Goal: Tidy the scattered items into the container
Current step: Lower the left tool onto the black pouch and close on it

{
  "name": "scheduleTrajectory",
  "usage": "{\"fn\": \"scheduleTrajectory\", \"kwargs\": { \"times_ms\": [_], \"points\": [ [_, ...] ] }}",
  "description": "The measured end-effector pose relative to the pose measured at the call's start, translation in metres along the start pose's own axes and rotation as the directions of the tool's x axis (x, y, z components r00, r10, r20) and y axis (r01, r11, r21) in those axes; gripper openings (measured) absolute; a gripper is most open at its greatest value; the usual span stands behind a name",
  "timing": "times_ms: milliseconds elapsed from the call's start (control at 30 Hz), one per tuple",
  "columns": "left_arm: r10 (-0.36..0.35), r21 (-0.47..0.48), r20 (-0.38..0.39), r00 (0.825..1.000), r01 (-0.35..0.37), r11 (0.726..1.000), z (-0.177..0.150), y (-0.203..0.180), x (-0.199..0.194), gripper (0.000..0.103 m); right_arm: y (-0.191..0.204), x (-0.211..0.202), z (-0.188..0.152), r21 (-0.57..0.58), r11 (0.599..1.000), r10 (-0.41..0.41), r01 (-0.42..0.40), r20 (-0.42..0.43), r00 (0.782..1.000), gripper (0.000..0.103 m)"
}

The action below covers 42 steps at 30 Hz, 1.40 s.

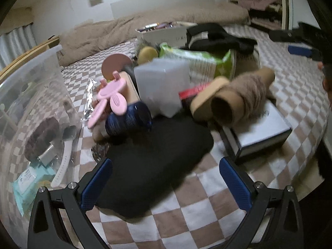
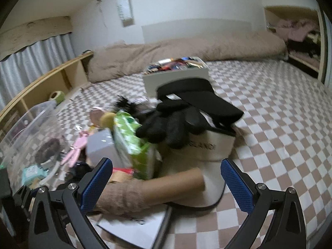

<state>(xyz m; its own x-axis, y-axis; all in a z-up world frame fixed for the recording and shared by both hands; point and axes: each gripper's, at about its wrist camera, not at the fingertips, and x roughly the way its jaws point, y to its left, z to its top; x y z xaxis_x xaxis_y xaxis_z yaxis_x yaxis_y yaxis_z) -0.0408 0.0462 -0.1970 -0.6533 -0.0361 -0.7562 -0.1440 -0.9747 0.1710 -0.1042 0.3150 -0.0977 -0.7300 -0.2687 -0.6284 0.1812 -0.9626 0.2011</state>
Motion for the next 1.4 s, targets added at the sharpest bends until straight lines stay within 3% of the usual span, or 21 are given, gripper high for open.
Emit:
{"fn": "scheduleTrajectory", "kwargs": {
  "times_ms": [67,233,367,533,733,800,933,1100,1167,1300,1400],
  "points": [
    [0.036,0.025,-0.029,0.999,-0.035,0.999,-0.004,-0.004,0.008,0.103,-0.01,0.011,-0.004,0.014,1.0,0.007,-0.006,-0.013,1.0,0.103],
    [0.047,0.04,-0.075,0.996,-0.044,0.998,-0.012,-0.005,0.022,0.103,-0.03,0.038,-0.014,0.034,0.999,0.029,-0.027,-0.04,0.999,0.103],
    [0.102,0.062,-0.1,0.99,-0.096,0.993,-0.016,-0.001,0.033,0.103,-0.034,0.048,-0.019,0.066,0.994,0.096,-0.092,-0.053,0.994,0.103],
    [0.174,0.047,-0.173,0.969,-0.169,0.985,-0.023,0.013,0.048,0.103,-0.019,0.043,-0.022,0.048,0.973,0.231,-0.227,-0.077,0.97,0.103],
    [0.196,-0.015,-0.19,0.962,-0.202,0.979,-0.021,0.034,0.051,0.103,0.015,0.039,-0.028,-0.043,0.949,0.302,-0.311,-0.152,0.941,0.103],
    [0.204,-0.03,-0.189,0.961,-0.213,0.977,-0.021,0.04,0.052,0.103,0.024,0.037,-0.031,-0.072,0.945,0.304,-0.32,-0.17,0.937,0.103],
    [0.235,-0.072,-0.193,0.953,-0.252,0.965,-0.02,0.056,0.056,0.103,0.03,0.033,-0.032,-0.114,0.954,0.258,-0.277,-0.157,0.953,0.103],
    [0.213,-0.123,-0.224,0.951,-0.244,0.962,-0.023,0.072,0.064,0.103,0.021,0.03,-0.031,-0.089,0.964,0.237,-0.252,-0.151,0.96,0.103],
    [0.232,-0.082,-0.215,0.949,-0.254,0.964,-0.023,0.064,0.063,0.103,0.019,0.03,-0.031,-0.084,0.966,0.23,-0.244,-0.152,0.961,0.103],
    [0.234,0.065,-0.122,0.965,-0.227,0.972,-0.02,0.032,0.054,0.103,0.018,0.031,-0.031,-0.074,0.969,0.222,-0.236,-0.154,0.963,0.103],
    [0.301,0.247,-0.046,0.953,-0.281,0.927,-0.024,0.003,0.056,0.103,0.019,0.029,-0.03,-0.074,0.97,0.218,-0.23,-0.146,0.965,0.103]
  ]
}}
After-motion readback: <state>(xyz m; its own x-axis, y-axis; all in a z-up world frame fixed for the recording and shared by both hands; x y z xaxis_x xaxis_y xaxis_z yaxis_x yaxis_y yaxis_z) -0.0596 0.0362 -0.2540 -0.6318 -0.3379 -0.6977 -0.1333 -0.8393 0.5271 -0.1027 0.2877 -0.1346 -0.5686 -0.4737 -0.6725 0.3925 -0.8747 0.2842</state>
